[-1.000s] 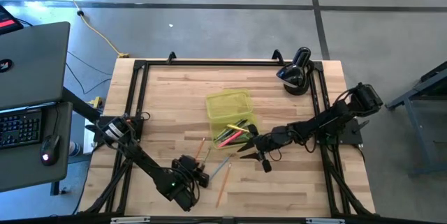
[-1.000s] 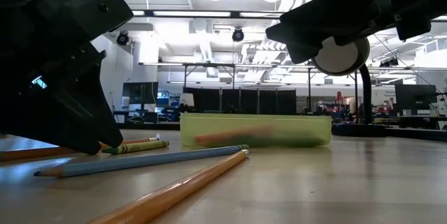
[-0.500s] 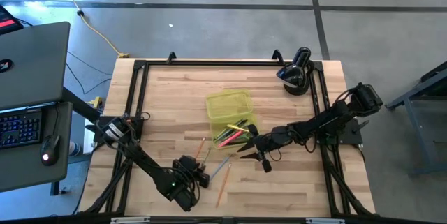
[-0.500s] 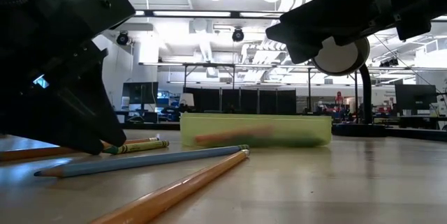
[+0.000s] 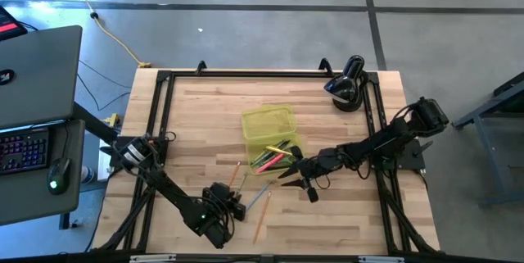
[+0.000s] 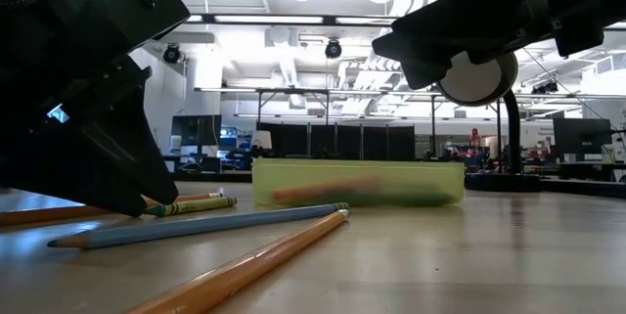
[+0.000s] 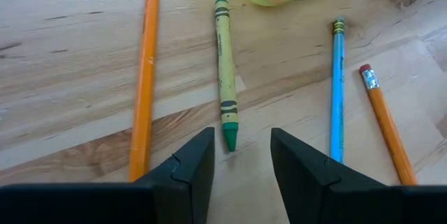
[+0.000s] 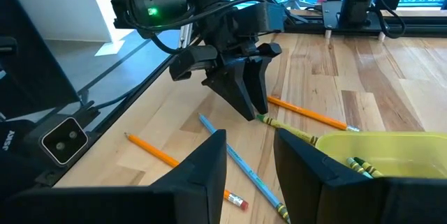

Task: Pick & place school supplies into a supply box
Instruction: Put the green crayon into the yellow supply box

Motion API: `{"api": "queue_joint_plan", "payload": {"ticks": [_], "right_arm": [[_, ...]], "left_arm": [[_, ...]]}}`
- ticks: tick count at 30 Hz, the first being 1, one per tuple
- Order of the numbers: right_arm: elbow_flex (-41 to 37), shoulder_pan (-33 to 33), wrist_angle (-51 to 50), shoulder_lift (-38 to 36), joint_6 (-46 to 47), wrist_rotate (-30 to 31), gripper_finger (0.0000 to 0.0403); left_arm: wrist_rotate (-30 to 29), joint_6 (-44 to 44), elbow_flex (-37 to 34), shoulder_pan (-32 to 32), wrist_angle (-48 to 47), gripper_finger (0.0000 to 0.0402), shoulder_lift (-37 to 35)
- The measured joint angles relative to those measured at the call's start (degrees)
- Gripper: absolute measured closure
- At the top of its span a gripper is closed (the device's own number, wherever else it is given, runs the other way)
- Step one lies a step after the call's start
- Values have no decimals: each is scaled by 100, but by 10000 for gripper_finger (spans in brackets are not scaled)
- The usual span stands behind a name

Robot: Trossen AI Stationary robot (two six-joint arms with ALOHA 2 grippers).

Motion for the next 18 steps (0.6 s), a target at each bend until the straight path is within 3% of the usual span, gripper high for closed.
{"api": "queue_joint_plan", "payload": {"ticks": [18], "right_arm": [[0, 2, -2, 0, 0, 0, 304]], "left_arm": [[-52, 498, 4, 52, 137, 229, 2]]}}
